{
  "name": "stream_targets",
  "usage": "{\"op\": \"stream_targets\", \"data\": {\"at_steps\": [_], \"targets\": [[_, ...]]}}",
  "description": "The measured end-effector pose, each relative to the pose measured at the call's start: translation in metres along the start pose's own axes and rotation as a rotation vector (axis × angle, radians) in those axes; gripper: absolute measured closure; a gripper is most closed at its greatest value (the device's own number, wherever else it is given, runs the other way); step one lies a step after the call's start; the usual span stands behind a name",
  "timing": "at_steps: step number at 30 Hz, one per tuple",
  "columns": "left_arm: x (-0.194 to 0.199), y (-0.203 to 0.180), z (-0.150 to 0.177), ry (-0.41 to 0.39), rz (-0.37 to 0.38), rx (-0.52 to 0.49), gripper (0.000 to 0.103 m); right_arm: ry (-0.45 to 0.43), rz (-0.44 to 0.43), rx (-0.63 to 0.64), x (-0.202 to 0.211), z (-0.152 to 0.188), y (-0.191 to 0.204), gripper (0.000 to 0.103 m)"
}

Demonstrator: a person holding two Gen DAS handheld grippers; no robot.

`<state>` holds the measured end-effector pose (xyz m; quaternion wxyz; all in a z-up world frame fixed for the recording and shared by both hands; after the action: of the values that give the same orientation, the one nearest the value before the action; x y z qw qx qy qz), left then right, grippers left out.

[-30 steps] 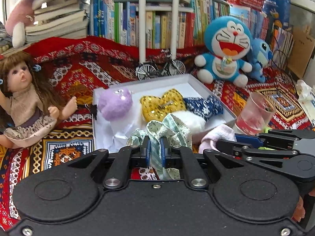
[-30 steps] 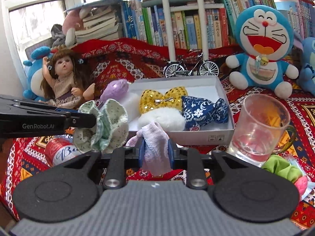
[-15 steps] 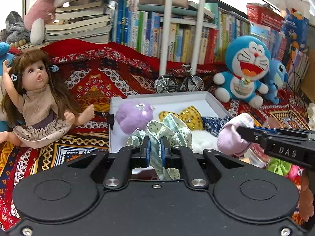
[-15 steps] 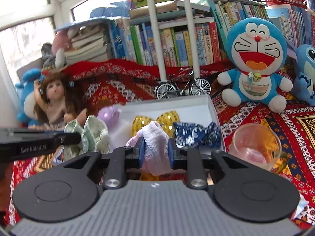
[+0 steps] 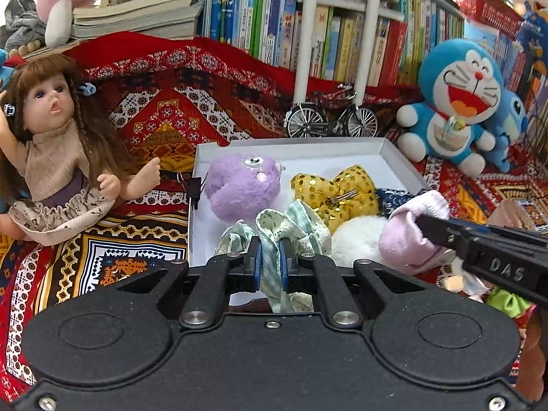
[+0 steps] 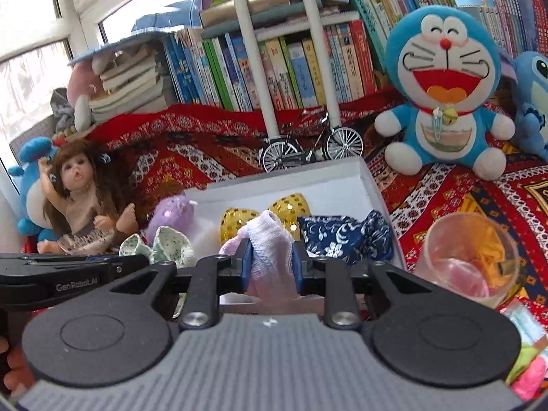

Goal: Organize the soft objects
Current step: 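Carry the checkered cloth with the left gripper while the right carries the sock into the box, releasing both, then withdraw both grippers from the box toward the remaining items on the cloth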

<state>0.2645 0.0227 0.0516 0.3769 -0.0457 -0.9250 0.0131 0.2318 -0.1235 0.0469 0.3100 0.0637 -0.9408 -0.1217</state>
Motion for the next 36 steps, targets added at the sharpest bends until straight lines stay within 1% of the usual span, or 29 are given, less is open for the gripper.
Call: {"op": "stream_targets", "data": {"at_steps": [3,9,13,15,17,19,22,25,28,30,31,32,33,34,35,36], "targets": [[-0.007,0.001,-0.002,0.011,0.001,0.020,0.093,0.012,0.012,-0.010,-0.011,0.004,0.001,0.075],[-0.017,-0.002,-0.006,0.008,-0.005,0.002,0.093,0.012,0.007,-0.026,-0.025,0.009,0.000,0.076],[-0.023,-0.003,-0.009,0.008,-0.003,0.016,0.093,0.013,0.003,-0.032,-0.031,0.009,0.000,0.076],[-0.027,-0.003,-0.009,0.031,0.005,0.016,0.093,0.018,-0.001,-0.044,-0.034,0.009,-0.002,0.076],[-0.037,-0.002,-0.004,0.102,0.020,0.034,0.093,0.027,-0.001,-0.053,-0.037,0.012,-0.003,0.076],[-0.045,0.003,0.002,0.140,0.022,0.073,0.093,0.040,0.004,-0.048,-0.040,0.016,-0.004,0.076],[-0.050,0.009,0.006,0.144,0.000,0.073,0.092,0.069,0.019,-0.035,-0.047,0.024,-0.006,0.076],[-0.051,0.011,0.007,0.155,0.008,0.077,0.092,0.069,0.023,-0.030,-0.051,0.028,-0.008,0.077],[-0.052,0.010,0.007,0.163,0.008,0.069,0.089,0.078,0.026,-0.025,-0.053,0.027,-0.007,0.076],[-0.052,0.009,0.007,0.168,0.004,0.071,0.087,0.083,0.039,-0.014,-0.054,0.026,-0.006,0.074],[-0.051,0.007,0.007,0.167,0.001,0.068,0.085,0.083,0.043,-0.010,-0.053,0.026,-0.006,0.070],[-0.049,0.005,0.007,0.163,-0.005,0.059,0.080,0.081,0.047,-0.002,-0.050,0.027,-0.005,0.068],[-0.045,0.003,0.007,0.157,-0.007,0.047,0.077,0.077,0.051,0.011,-0.048,0.026,-0.004,0.056],[-0.041,0.001,0.007,0.148,-0.006,0.033,0.068,0.070,0.059,0.027,-0.044,0.027,-0.002,0.053],[-0.036,-0.001,0.007,0.136,-0.004,0.019,0.063,0.060,0.072,0.045,-0.040,0.027,0.000,0.049],[-0.031,-0.004,0.007,0.121,-0.005,0.004,0.062,0.052,0.082,0.061,-0.035,0.026,0.001,0.045]]}}
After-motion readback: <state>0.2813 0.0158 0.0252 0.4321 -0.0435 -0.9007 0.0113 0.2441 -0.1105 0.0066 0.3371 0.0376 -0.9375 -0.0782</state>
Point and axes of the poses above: each gripper's, at about its wrist camera, not at the fingertips, and x roughly against the way its jaws point, y to its left, z to its underside, the point moved 4 cm from there along -x, roughly the way its jaws point, and after that the axes turned 1 degree about -y, right-handed, at the moved point
